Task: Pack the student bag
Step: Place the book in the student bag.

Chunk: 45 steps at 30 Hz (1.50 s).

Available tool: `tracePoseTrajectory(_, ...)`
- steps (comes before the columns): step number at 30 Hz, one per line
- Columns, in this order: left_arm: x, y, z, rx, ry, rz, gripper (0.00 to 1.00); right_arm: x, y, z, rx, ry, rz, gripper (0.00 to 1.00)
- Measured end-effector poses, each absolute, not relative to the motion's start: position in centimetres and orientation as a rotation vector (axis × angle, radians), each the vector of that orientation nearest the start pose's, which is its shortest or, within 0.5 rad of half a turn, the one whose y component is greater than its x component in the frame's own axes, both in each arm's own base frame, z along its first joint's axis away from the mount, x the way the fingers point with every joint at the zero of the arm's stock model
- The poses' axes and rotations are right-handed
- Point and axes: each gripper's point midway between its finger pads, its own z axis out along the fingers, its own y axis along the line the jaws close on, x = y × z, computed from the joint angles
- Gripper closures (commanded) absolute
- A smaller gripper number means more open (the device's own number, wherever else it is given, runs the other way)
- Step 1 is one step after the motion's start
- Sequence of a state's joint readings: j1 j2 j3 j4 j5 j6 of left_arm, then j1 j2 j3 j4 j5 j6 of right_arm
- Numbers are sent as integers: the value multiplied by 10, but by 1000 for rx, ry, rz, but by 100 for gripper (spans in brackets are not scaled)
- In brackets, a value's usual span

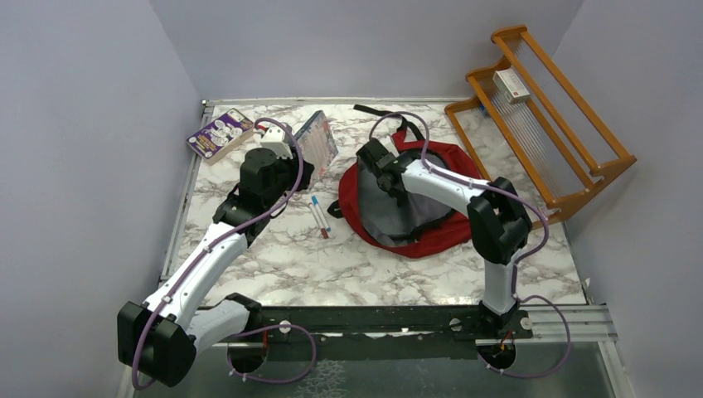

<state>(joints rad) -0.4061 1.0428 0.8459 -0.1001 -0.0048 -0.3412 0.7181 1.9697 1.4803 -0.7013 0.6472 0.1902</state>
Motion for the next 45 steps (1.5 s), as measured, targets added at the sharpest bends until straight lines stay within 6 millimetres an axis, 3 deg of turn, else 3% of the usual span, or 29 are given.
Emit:
tracePoseTrajectory(5,326,-169,244,45,1904,-599,100,375,199,112,-466,2383,-439,99)
tracePoseTrajectory(10,315,-202,242,28,1945,-801,100,379,200,135,-430,2350,-355,100)
tracePoseTrajectory(17,301,-237,224,-6,2059,-1023,100,385,197,137,-343,2356,-207,100)
tracePoseTrajectory(23,301,-248,205,-51,2136,-1095,100,385,197,149,-286,2319,-67,100)
tracePoseTrajectory(27,306,-257,178,-70,2212,-1110,100,384,201,160,-277,2274,-9,100)
tracePoseTrajectory(31,308,-264,164,-65,2249,-1141,100,382,206,167,-282,2240,45,100)
tracePoseTrajectory(45,324,-298,185,42,2155,-1336,100,378,211,171,-293,2199,118,100)
